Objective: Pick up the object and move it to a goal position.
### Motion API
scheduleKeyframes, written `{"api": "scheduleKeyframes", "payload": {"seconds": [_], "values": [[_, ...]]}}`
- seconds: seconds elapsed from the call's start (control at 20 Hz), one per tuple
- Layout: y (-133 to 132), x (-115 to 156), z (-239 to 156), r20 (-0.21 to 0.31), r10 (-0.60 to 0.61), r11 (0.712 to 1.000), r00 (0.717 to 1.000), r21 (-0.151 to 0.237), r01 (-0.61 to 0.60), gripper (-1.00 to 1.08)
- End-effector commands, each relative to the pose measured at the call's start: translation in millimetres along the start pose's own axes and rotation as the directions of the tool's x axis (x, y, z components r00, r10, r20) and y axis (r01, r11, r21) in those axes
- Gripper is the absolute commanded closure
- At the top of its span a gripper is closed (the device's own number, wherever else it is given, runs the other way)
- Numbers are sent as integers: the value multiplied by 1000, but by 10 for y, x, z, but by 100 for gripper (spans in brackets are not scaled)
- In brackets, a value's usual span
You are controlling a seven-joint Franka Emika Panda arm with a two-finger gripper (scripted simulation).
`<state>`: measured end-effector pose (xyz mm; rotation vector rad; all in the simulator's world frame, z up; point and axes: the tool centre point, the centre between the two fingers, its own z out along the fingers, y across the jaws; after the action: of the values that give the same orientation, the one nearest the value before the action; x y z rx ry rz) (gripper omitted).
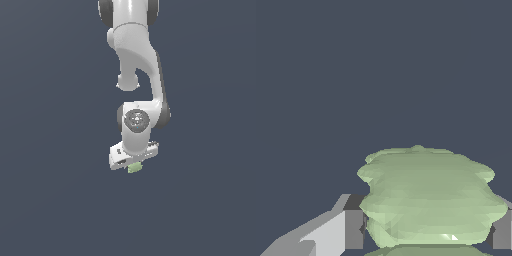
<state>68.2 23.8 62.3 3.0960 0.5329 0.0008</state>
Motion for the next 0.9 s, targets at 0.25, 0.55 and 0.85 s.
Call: {"api": "scheduleKeyframes", "payload": {"seconds": [0.25, 0.55, 0.85], "values": [[-121, 419, -78, 0, 1, 1000, 1000, 0, -1, 108], [-193, 685, -125, 0, 1, 1000, 1000, 0, -1, 108], [-233, 849, -153, 0, 1, 1000, 1000, 0, -1, 108]]}}
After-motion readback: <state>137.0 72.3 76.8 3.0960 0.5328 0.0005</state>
